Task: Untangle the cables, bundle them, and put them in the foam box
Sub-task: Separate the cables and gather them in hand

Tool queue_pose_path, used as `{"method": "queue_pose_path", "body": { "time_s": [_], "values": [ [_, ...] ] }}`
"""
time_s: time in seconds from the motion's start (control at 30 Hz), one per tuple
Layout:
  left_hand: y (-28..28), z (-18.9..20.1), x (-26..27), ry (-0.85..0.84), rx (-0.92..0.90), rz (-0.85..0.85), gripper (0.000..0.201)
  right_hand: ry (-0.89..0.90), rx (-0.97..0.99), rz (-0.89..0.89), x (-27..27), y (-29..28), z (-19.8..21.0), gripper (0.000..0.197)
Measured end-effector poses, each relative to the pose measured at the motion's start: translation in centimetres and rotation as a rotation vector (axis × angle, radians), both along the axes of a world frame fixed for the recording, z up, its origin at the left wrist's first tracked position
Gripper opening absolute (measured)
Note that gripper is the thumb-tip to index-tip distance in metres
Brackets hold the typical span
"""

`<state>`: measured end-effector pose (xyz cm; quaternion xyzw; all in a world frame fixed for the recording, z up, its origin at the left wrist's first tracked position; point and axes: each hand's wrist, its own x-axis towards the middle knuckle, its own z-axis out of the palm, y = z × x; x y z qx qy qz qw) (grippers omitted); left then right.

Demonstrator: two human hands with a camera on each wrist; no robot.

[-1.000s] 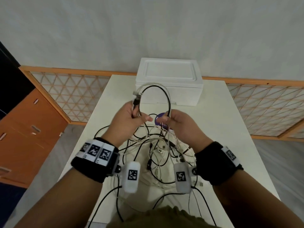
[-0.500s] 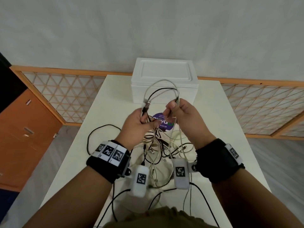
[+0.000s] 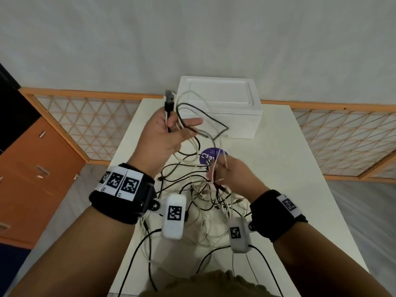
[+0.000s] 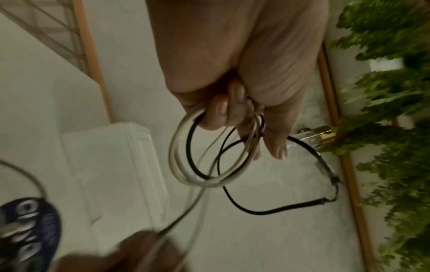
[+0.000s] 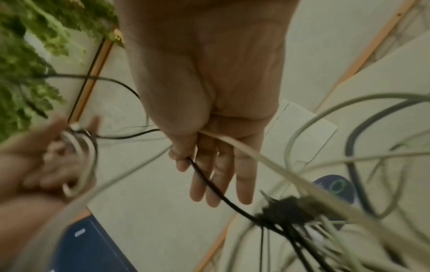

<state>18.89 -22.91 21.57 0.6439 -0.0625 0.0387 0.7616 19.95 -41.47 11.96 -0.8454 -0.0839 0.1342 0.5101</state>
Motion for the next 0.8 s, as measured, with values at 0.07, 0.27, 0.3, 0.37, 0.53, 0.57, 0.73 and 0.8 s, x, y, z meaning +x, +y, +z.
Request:
{"method": "queue_pose_path", "body": {
  "time_s": [0.07, 0.27, 0.3, 0.37, 0.53, 0.57, 0.73, 0.8],
  "values": [
    [-0.4, -2.1, -0.3, 0.051, -0.038, 0.001, 0.044, 0.092, 0.278, -0.107, -0.1, 0.2, 1.6, 0.019],
    [-3.4, -12.1, -1.9, 0.418, -0.039, 0.039, 0.032, 0.030, 0.677, -0.123, -0.5, 0.4, 5.9, 0.020],
    [-3.8, -13.2, -2.2, 0.398, 0.154, -0.014, 0.032, 0.040, 0.751, -0.119, -0.6, 0.3, 6.6, 0.021],
    [-4.0, -15.1, -2.1, 0.292, 0.611, -0.100, 0.030, -0.016, 0.823, -0.137, -0.8, 0.1, 8.0, 0.021],
    [-1.0, -16.6, 0.4, 0.367, 0.829, -0.078, 0.026, -0.145, 0.703, -0.221, -0.5, -3.4, 8.9, 0.023],
    [-0.2, -16.3, 0.8, 0.387, 0.752, -0.060, 0.031, -0.159, 0.536, -0.234, -0.2, -4.6, 8.7, 0.024],
    [3.0, -13.3, 1.8, 0.376, 0.283, 0.143, 0.012, -0.102, -0.719, -0.196, 0.4, -13.8, 3.6, 0.016],
    [3.8, -12.2, 1.8, 0.399, 0.073, 0.202, 0.014, 0.122, -1.082, -0.132, -0.3, -17.4, 1.0, 0.038]
  ]
}}
